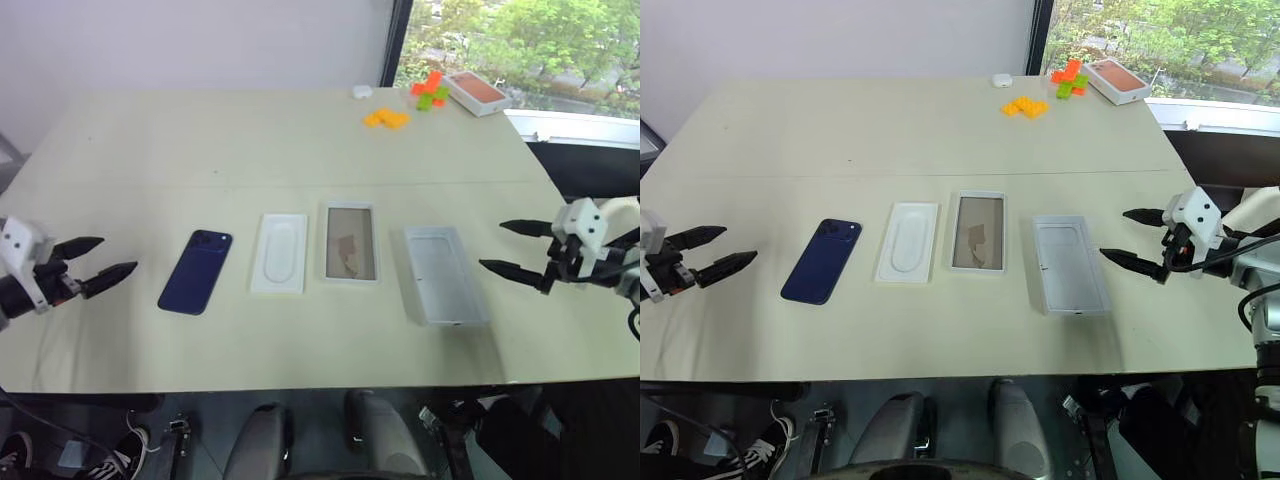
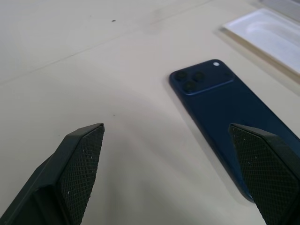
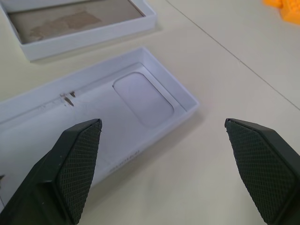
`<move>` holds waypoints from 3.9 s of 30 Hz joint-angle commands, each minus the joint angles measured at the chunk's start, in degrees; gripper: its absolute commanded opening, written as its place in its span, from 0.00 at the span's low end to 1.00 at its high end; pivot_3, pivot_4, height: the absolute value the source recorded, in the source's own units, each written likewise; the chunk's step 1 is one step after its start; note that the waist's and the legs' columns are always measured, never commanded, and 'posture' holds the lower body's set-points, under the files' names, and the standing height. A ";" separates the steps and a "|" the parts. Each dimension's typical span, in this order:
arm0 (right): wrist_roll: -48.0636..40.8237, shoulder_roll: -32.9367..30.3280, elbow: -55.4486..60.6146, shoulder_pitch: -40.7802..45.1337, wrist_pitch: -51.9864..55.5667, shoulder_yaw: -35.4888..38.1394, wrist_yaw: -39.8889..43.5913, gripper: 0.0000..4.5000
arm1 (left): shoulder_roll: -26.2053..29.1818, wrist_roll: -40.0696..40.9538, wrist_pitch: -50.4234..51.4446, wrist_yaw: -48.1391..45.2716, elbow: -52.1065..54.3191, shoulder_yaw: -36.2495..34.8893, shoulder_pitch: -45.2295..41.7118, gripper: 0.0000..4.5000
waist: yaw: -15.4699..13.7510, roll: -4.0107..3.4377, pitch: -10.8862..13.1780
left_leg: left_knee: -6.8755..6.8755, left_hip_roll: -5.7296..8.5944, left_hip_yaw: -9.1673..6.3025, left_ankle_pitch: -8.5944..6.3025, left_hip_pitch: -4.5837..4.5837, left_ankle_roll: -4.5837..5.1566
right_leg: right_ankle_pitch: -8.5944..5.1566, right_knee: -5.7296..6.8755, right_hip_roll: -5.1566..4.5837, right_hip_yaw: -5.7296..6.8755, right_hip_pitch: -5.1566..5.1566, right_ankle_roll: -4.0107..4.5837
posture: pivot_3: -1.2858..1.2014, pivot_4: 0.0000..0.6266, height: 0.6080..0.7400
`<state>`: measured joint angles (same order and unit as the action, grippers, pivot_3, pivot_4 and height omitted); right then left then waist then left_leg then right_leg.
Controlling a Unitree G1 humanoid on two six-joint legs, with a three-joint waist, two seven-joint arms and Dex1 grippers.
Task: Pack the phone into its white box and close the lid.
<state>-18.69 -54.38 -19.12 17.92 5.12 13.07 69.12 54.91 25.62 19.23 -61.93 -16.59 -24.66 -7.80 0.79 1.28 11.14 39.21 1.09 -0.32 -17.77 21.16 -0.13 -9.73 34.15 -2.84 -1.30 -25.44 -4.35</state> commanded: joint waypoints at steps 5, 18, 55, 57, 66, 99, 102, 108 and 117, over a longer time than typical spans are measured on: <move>-1.64 0.50 14.58 4.69 11.57 -3.63 -3.79 0.98 | -1.83 10.32 26.62 8.88 20.22 4.25 -7.51 1.00 | 0.10 0.00 0.01 | 0.01 -0.02 -0.05 0.00 0.02 0.00 | 0.02 0.05 0.04 0.00 -0.03 -0.03 | 0.52 0.24 1.00; -3.33 5.87 29.58 9.19 20.66 -10.99 -8.47 0.98 | -23.32 7.75 50.09 41.42 27.37 10.40 -23.19 1.00 | -0.17 0.06 0.00 | 0.04 0.08 -0.15 0.01 0.06 -0.02 | 0.04 0.04 0.00 0.01 -0.01 -0.03 | 0.52 0.24 1.00; -0.48 11.65 27.79 13.02 17.07 -13.20 -12.43 1.00 | -45.42 9.98 59.56 54.94 21.33 -2.45 -24.86 0.00 | -0.09 0.07 -0.03 | 0.05 0.14 -0.20 0.05 0.03 -0.09 | 0.05 0.04 0.01 0.01 0.04 -0.01 | 0.52 0.24 1.00; -0.47 11.65 27.72 12.95 16.96 -13.20 -12.42 1.00 | -45.73 11.48 60.33 55.26 21.98 -5.09 -26.29 0.00 | -0.03 0.08 -0.03 | 0.05 0.12 -0.20 0.05 0.03 -0.09 | 0.05 0.04 0.02 0.01 0.03 -0.01 | 0.52 0.24 1.00; -0.16 11.75 27.51 12.55 16.19 -13.32 -12.83 1.00 | -47.30 18.82 71.35 56.68 22.80 -18.99 -33.75 0.00 | -0.05 0.10 -0.02 | 0.05 0.14 -0.22 0.06 0.08 -0.10 | 0.05 0.00 0.02 0.03 0.02 -0.02 | 0.52 0.24 1.00; -2.20 4.70 27.31 4.06 12.35 -9.18 -6.09 1.00 | -62.06 3.24 47.62 63.36 8.25 11.14 -39.52 0.00 | -0.31 0.15 0.01 | 0.05 0.30 -0.20 0.09 0.12 -0.17 | 0.07 -0.10 0.08 -0.01 0.07 -0.06 | 0.52 0.24 1.00; -2.00 4.77 27.20 4.08 12.12 -9.34 -6.64 1.00 | -62.56 3.33 47.41 62.93 7.76 12.12 -39.88 0.00 | -0.21 0.15 0.00 | 0.05 0.28 -0.21 0.09 0.09 -0.17 | 0.07 -0.08 0.10 -0.01 0.07 -0.06 | 0.52 0.24 1.00; -2.08 4.79 27.28 4.21 12.30 -9.24 -7.07 1.00 | -64.25 3.29 47.94 64.66 7.54 11.12 -38.97 0.00 | -0.26 0.15 0.01 | 0.05 0.27 -0.22 0.09 0.10 -0.17 | 0.07 -0.08 0.11 -0.01 0.07 -0.06 | 0.52 0.24 1.00; -1.37 4.67 26.50 4.49 11.67 -9.33 -7.13 1.00 | -63.55 2.71 47.72 65.53 7.67 10.77 -39.10 0.00 | -0.22 0.15 0.01 | 0.05 0.28 -0.22 0.10 0.10 -0.17 | 0.07 -0.08 0.12 -0.01 0.07 -0.06 | 0.52 0.24 1.00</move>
<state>-19.96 -49.52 6.52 21.50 17.84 2.51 62.21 -8.14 28.09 67.07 3.05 -10.74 -13.75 -46.32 0.56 1.43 11.14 39.26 1.36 -0.53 -17.68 21.25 -0.31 -9.66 34.07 -2.72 -1.30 -25.37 -4.41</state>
